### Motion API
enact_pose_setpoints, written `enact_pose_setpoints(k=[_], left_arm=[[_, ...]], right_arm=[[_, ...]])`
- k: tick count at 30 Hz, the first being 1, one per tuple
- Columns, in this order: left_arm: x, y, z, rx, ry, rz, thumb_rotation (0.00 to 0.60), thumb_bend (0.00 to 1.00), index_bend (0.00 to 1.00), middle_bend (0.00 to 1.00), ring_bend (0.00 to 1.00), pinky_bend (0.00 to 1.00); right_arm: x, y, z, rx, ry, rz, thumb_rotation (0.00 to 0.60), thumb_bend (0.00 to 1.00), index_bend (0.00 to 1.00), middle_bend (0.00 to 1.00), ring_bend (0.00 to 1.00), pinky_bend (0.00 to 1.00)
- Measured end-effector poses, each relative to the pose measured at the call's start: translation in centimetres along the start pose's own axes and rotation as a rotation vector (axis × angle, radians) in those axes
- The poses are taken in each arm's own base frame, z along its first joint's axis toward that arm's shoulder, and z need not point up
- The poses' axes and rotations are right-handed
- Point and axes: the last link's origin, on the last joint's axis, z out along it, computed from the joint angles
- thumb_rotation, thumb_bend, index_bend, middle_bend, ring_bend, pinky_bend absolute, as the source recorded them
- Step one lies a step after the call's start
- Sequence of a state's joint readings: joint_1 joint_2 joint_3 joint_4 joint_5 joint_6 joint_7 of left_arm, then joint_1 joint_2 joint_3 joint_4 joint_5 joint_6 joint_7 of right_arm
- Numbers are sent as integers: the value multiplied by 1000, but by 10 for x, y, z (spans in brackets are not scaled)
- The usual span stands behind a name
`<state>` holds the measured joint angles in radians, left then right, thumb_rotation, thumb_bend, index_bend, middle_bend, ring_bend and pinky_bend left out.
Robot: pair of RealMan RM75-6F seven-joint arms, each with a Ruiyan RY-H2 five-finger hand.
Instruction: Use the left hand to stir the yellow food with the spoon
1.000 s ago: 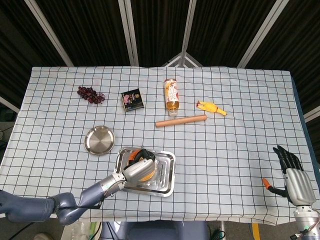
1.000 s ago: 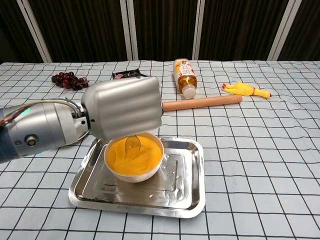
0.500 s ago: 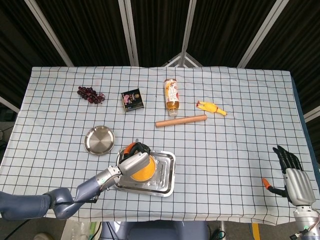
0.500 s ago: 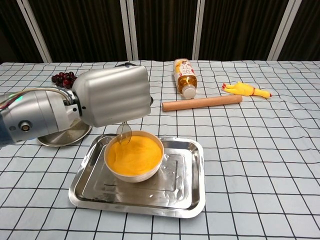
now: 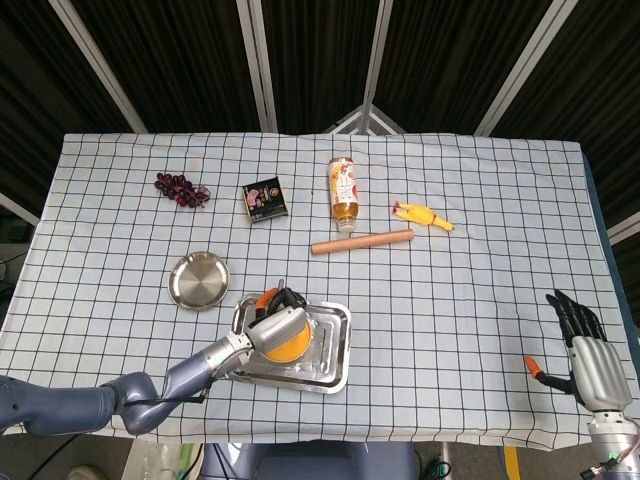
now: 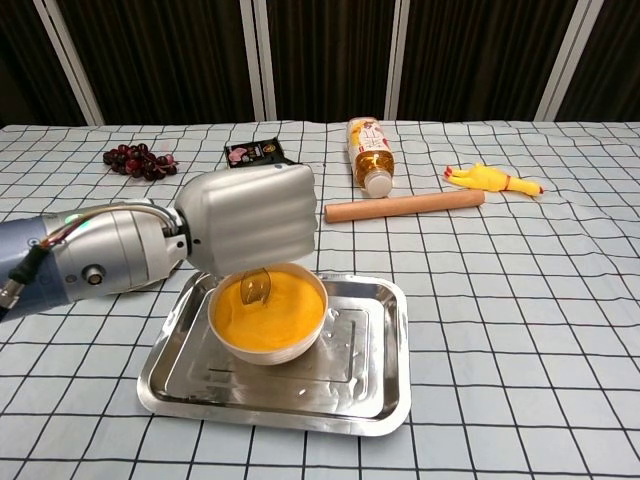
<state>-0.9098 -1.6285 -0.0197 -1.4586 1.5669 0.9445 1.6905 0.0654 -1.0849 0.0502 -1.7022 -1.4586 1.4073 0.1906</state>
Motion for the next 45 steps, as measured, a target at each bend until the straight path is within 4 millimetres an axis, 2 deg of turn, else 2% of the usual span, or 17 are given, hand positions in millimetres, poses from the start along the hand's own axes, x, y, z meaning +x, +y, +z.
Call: enact_pose_setpoints(k=[7, 15, 36, 41, 45], left_arm=[[12, 4, -1, 3, 27, -55, 600, 563, 784, 1000, 1000, 1000], [21, -2, -4, 41, 49, -108, 600, 563, 784, 1000, 1000, 1000], [20, -22, -17, 68, 64, -91, 600, 563, 785, 1000, 1000, 1000], [26, -29, -18, 73, 73, -109, 600, 563, 785, 1000, 1000, 1000], [30, -26, -17, 65, 77, -113, 600, 563, 785, 1000, 1000, 1000]], right_arm=[[0, 0, 0, 0, 0, -2, 600, 339, 0, 0, 0, 0], [-1, 0, 0, -2, 0, -5, 600, 338, 0, 0, 0, 0], [-1, -1, 0, 0, 0, -7, 600, 339, 0, 0, 0, 0], [-1, -1, 0, -1, 0, -8, 600, 339, 0, 0, 0, 0], [-1, -1, 0, -3, 1, -7, 600, 339, 0, 0, 0, 0]])
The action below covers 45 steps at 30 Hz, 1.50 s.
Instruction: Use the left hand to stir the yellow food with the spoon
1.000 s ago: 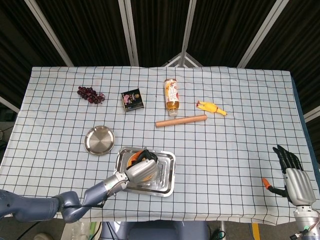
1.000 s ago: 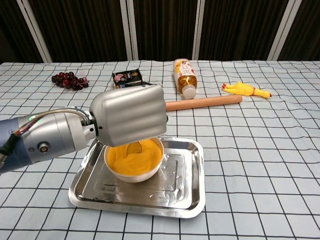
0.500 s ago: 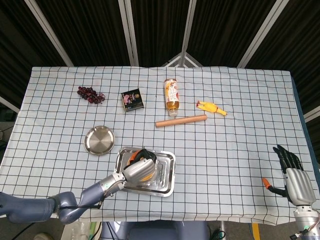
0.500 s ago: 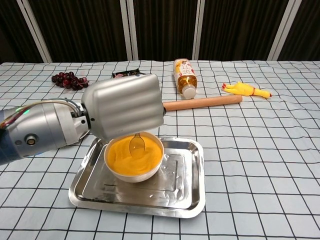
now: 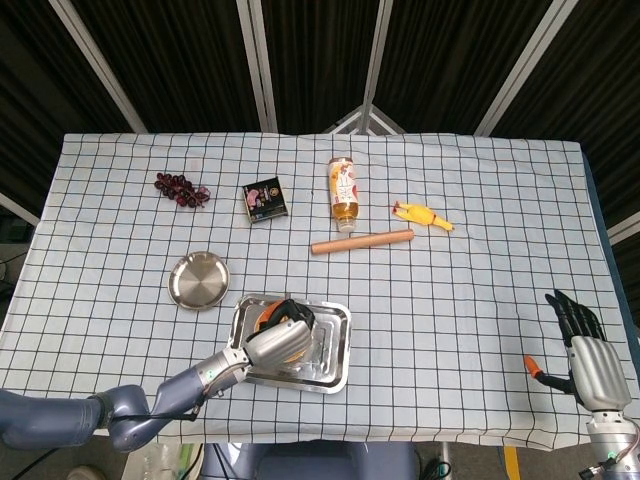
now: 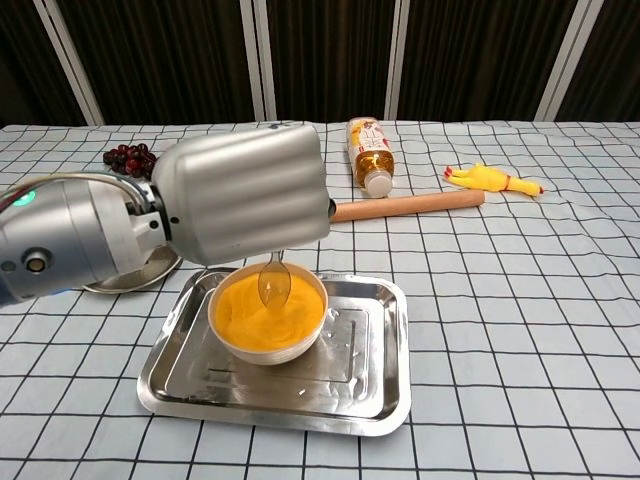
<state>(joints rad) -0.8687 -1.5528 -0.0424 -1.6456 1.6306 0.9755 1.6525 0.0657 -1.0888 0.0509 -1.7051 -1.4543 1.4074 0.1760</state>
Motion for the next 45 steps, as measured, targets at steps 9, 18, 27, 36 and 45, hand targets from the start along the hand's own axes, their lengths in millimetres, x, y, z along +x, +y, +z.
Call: enact_pose_setpoints(k=[9, 18, 27, 36, 45], left_arm=[[6, 18, 10, -20, -3, -9, 600, 563, 785, 1000, 1000, 1000], [1, 24, 10, -28, -27, -3, 600, 562, 786, 1000, 1000, 1000], [-14, 16, 1, -31, -68, 35, 600, 554, 790, 1000, 1000, 1000], [-30, 14, -5, -28, -122, 57, 600, 554, 790, 1000, 1000, 1000], [-11, 13, 0, 18, -62, -32, 600, 554, 791, 1000, 1000, 1000]], right_arm=[[1, 1, 0, -2, 1, 5, 600, 339, 0, 0, 0, 0], [1, 1, 0, 0, 0, 5, 600, 339, 0, 0, 0, 0], [0, 0, 0, 2, -1, 1, 600, 339, 0, 0, 0, 0], [0, 0, 0, 0, 0, 2, 600, 339, 0, 0, 0, 0], [1, 0, 0, 1, 3, 4, 600, 339, 0, 0, 0, 0]])
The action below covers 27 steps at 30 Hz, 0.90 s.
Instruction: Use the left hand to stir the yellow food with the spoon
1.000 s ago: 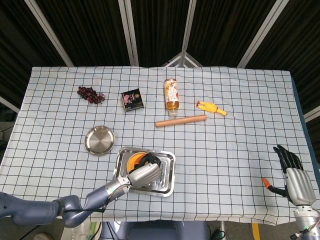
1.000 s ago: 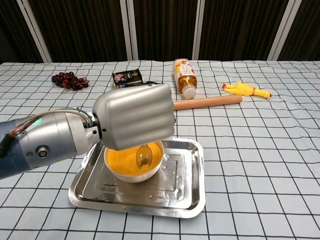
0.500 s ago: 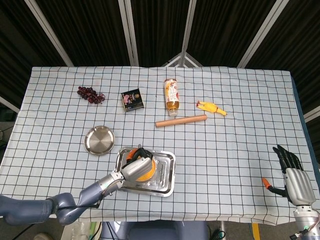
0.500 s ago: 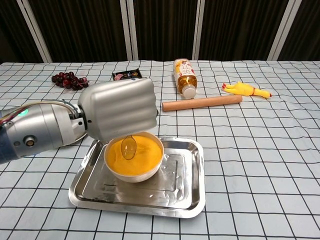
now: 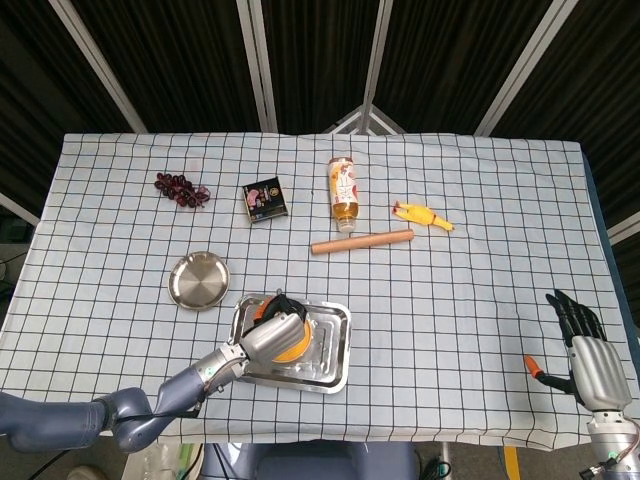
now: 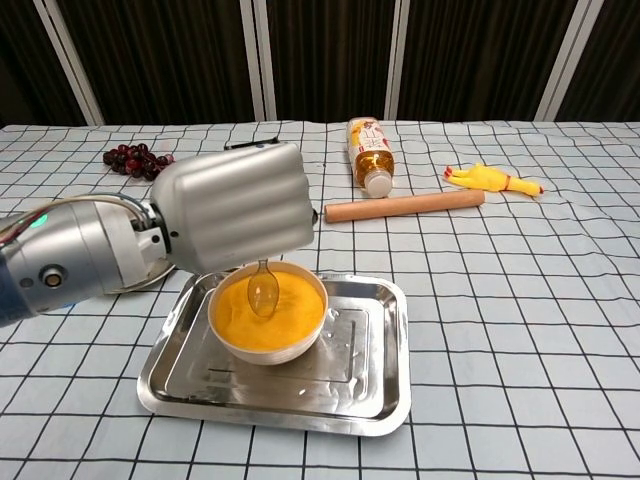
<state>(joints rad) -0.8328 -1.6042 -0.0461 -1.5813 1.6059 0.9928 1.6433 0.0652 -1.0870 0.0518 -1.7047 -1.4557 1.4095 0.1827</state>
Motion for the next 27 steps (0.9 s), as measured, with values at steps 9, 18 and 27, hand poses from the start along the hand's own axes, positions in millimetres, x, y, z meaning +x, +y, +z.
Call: enact_pose_setpoints(k=[9, 18, 27], left_arm=[[13, -4, 6, 19, 40, -12, 600, 554, 791, 1000, 1000, 1000], [10, 4, 10, -4, 14, 3, 600, 553, 791, 1000, 1000, 1000], [7, 11, 13, -23, -4, 19, 600, 554, 791, 1000, 1000, 1000]], right_arm=[[0, 0, 0, -1, -1, 2, 600, 339, 0, 0, 0, 0], [0, 0, 0, -2, 0, 4, 600, 339, 0, 0, 0, 0], [0, 0, 0, 1, 0, 4, 600, 339, 0, 0, 0, 0]])
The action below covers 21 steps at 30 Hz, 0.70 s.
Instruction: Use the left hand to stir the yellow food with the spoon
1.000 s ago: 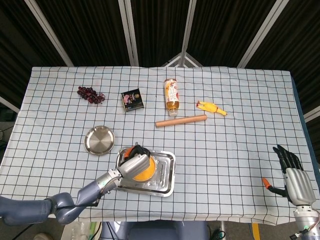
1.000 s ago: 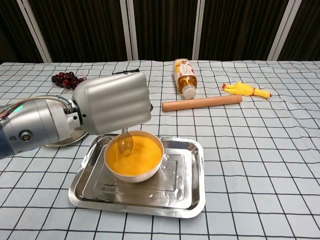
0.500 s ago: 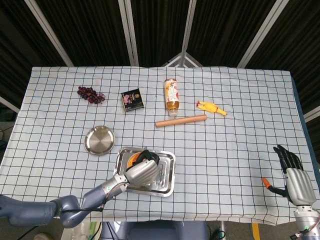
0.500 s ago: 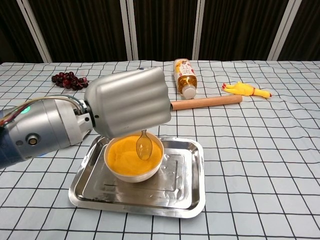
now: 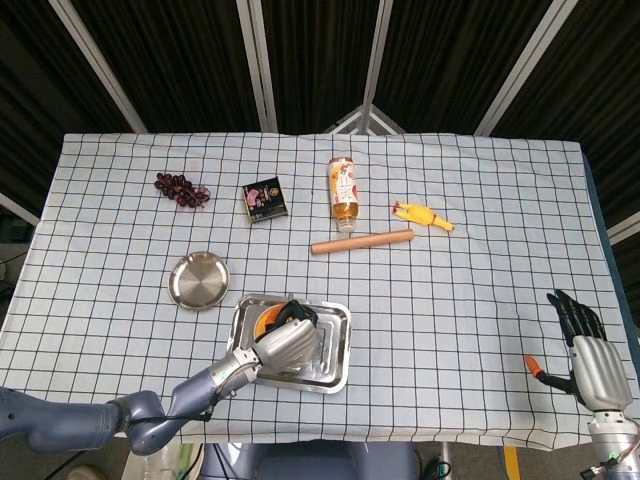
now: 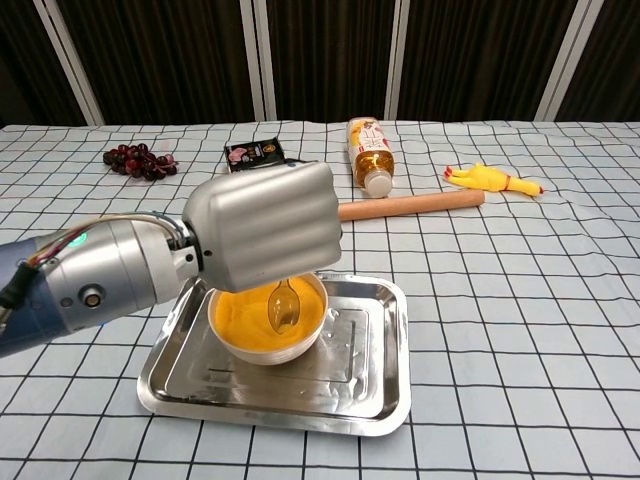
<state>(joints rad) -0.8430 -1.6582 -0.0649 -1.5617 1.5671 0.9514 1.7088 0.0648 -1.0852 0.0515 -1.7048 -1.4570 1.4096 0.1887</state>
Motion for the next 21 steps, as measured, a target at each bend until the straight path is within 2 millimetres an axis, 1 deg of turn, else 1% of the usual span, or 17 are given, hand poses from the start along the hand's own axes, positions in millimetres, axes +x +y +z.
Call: enact_pose_setpoints(k=[14, 21], left_arm=[[-20, -1, -3, 5, -87, 69, 600, 551, 791, 1000, 1000, 1000], [-19, -4, -5, 15, -79, 43, 600, 549, 791, 1000, 1000, 1000]], right_arm=[[0, 0, 0, -1, -3, -1, 600, 338, 0, 0, 0, 0], [0, 0, 0, -2, -4, 0, 600, 339, 0, 0, 0, 0]])
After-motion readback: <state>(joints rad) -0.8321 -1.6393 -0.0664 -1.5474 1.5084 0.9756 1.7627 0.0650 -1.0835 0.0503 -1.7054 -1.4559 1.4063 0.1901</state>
